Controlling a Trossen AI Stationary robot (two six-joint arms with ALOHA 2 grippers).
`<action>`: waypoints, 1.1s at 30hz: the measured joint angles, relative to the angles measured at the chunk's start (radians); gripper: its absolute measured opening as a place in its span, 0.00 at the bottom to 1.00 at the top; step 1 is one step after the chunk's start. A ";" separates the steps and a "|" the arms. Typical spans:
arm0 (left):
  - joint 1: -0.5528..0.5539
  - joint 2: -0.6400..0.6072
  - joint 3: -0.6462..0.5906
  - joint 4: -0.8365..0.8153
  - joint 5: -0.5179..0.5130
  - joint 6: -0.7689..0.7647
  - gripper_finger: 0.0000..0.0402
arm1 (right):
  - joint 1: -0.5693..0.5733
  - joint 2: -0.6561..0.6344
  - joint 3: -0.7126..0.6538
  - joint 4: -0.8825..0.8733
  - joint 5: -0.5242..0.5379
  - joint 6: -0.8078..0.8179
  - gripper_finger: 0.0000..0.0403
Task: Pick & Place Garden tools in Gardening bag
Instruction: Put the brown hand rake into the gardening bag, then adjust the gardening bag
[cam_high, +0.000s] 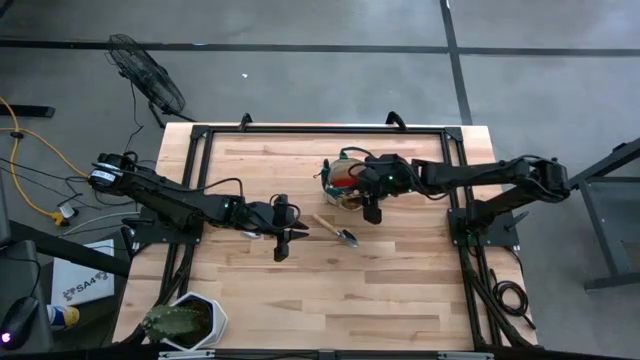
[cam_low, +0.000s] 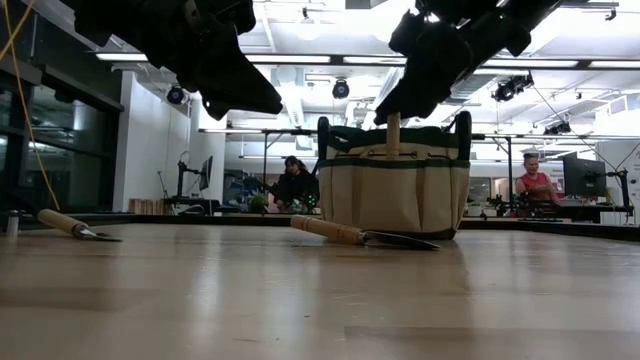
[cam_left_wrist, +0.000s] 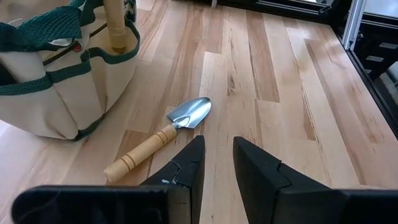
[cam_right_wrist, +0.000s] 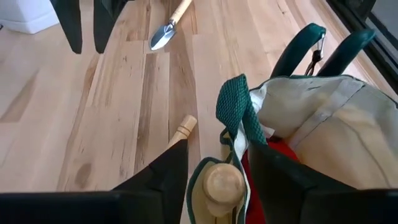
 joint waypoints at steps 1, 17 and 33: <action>0.000 0.000 0.000 0.000 -0.002 0.000 0.20 | 0.000 -0.005 0.000 -0.002 0.000 0.002 0.40; 0.000 0.000 0.000 -0.019 -0.203 0.001 0.20 | 0.039 -0.246 0.000 -0.207 0.093 0.140 0.40; 0.202 0.000 0.000 -0.099 -0.241 0.047 0.20 | 0.404 -0.286 -0.003 -0.405 0.461 0.483 0.24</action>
